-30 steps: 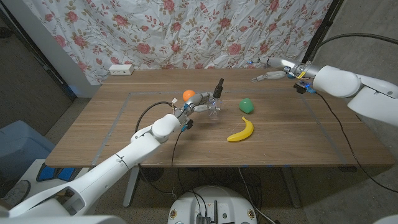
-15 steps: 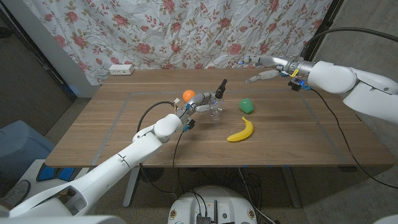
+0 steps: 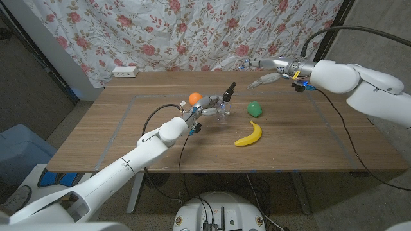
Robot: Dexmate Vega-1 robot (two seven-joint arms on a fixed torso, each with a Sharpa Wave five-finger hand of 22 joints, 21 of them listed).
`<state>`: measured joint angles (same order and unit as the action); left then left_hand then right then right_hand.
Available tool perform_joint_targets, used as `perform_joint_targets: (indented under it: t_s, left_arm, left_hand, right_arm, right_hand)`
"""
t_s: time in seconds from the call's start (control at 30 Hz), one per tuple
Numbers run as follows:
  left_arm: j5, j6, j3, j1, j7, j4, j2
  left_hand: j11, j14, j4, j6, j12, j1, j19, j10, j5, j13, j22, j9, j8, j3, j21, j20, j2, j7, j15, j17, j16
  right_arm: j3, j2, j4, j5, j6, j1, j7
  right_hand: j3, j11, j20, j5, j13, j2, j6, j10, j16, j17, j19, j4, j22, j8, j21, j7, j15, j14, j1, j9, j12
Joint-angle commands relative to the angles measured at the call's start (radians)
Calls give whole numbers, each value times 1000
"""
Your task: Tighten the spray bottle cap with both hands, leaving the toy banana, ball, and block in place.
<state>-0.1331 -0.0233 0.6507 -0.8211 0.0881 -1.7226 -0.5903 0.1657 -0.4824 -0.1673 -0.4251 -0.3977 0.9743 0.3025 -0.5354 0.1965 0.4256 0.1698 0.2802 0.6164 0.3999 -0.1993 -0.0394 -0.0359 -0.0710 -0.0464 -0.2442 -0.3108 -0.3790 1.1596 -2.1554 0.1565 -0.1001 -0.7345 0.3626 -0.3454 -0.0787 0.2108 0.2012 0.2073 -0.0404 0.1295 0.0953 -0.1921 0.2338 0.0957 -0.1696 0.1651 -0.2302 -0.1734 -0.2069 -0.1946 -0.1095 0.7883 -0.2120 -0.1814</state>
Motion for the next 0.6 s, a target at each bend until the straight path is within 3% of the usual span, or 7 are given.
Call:
perform_joint_targets:
  t_s: [0.03,0.13,0.6]
  left_arm:
    - [15,-13,3,-6,17,-10,0]
    - [18,-11,4,-7,20,-9,2]
    - [29,-15,11,-9,20,-13,2]
  left_hand:
    - [0,-10,1,-24,-6,19,5,-7,4,6,4,1,10,-4,1,-75,61,20,-135,-2,-5]
    - [-2,-12,1,-25,-7,20,6,-10,4,8,4,-1,12,-6,1,-75,62,20,-135,-2,-6]
    - [-1,-14,0,-28,-10,25,6,-17,5,15,4,-6,17,-13,1,-75,70,21,-135,-3,-8]
  right_arm:
    - [-55,-32,-25,59,-75,59,94]
    - [-61,-39,-23,57,-75,62,100]
    - [-94,-66,-47,94,-113,80,122]
  right_hand:
    - [6,-5,1,-8,2,-5,-4,17,-7,5,-14,16,4,-4,-3,12,-4,-14,-24,-4,-5]
    - [13,-7,1,-13,3,-5,-6,23,-9,7,-19,27,4,-3,-4,17,-5,-20,-46,-6,-6]
    - [19,-11,0,-17,4,0,2,32,-13,11,-26,39,4,-5,-7,30,-7,-25,-76,-8,-10]
